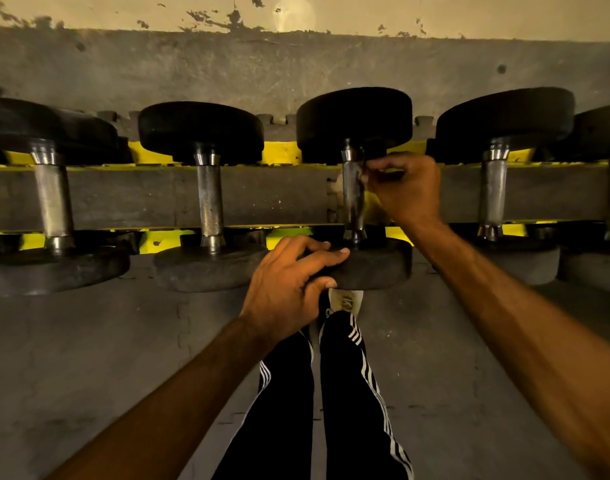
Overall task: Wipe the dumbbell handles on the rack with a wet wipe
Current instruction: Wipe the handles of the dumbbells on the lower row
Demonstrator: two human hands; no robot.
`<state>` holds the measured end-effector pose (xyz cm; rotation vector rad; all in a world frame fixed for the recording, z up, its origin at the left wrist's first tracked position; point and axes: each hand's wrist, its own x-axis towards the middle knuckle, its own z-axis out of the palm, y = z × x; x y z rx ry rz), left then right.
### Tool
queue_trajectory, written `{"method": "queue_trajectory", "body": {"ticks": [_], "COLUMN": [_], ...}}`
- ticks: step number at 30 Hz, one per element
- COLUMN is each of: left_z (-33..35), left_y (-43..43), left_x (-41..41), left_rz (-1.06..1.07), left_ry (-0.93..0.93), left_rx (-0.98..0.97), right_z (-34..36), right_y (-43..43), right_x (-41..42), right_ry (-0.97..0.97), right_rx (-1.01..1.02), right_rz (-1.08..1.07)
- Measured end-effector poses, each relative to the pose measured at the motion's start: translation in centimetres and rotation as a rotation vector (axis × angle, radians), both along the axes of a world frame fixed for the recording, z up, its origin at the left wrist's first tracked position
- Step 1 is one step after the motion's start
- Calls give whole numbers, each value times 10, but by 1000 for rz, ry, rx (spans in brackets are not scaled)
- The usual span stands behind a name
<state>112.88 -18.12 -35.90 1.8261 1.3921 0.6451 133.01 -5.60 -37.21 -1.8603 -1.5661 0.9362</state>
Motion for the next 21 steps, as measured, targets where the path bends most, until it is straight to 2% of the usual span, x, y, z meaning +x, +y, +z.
{"method": "queue_trajectory", "body": {"ticks": [2, 5, 8, 10, 14, 15, 17, 21], "left_z": [-1, -2, -2, -3, -1, -1, 0, -1], "left_y": [0, 0, -2, -3, -6, -6, -7, -7], "left_x": [0, 0, 1, 2, 4, 5, 5, 7], "left_rz": [-2, -4, 9, 24, 37, 38, 43, 58], "left_ry": [6, 3, -2, -7, 7, 8, 11, 1], "left_rx": [-6, 8, 24, 19, 7, 7, 2, 2], "right_z": [6, 19, 27, 25, 31, 36, 47, 58], "right_y": [-14, -28, -3, 10, 16, 18, 23, 20], "right_x": [7, 15, 0, -24, -68, -71, -70, -58], "right_ry": [-86, -183, -370, -591, -913, -973, -990, -888], "right_rx": [48, 3, 66, 99, -158, -167, -164, -191], "right_rz": [255, 645, 707, 720, 881, 937, 994, 1176]}}
